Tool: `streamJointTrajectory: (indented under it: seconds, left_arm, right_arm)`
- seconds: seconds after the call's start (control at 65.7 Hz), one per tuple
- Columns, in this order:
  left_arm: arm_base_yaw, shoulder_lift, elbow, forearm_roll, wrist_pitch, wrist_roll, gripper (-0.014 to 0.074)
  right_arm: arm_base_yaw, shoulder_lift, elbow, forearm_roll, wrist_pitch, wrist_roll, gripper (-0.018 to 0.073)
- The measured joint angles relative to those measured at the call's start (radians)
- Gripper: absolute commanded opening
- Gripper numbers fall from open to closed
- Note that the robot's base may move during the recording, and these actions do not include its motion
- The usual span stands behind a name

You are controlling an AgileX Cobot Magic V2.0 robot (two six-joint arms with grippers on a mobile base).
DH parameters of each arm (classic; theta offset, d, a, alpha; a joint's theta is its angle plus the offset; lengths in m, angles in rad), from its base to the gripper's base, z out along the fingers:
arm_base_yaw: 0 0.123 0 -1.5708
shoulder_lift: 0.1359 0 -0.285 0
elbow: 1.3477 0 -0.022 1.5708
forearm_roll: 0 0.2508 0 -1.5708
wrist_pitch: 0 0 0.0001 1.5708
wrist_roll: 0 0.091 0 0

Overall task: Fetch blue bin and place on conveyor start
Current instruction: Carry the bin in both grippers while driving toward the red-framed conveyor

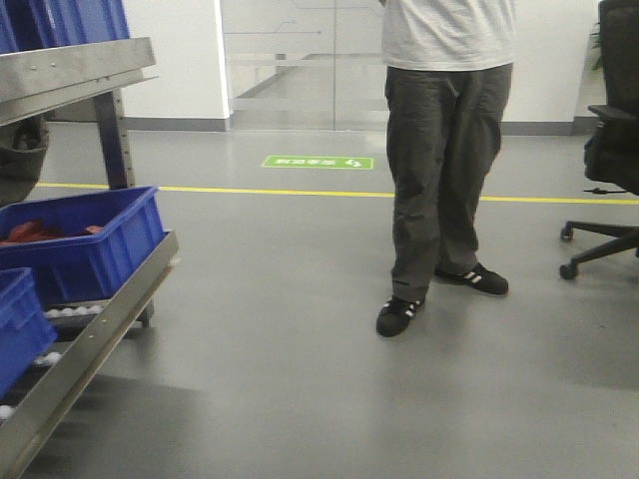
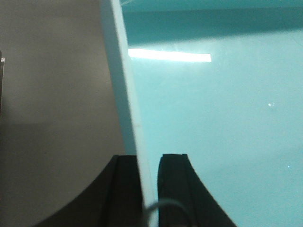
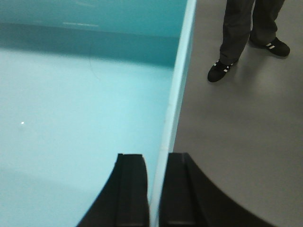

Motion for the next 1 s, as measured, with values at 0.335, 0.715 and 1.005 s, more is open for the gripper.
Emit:
streamJointTrajectory:
  seconds: [0.335,0.715,1.005]
  left_arm:
    - [0.0,0.0,0.0,0.0,0.0,0.0,-0.0111]
    - [0.0,0.0,0.0,0.0,0.0,0.0,-0.0111]
    - [0.0,0.0,0.0,0.002,0.0,0.0,-0.0111]
  right_arm:
    - [0.0,0.0,0.0,0.0,0.0,0.0,-0.0152]
    - [0.0,0.0,0.0,0.0,0.0,0.0,-0.0152]
    - [0.0,0.0,0.0,0.0,0.0,0.0,-0.0152]
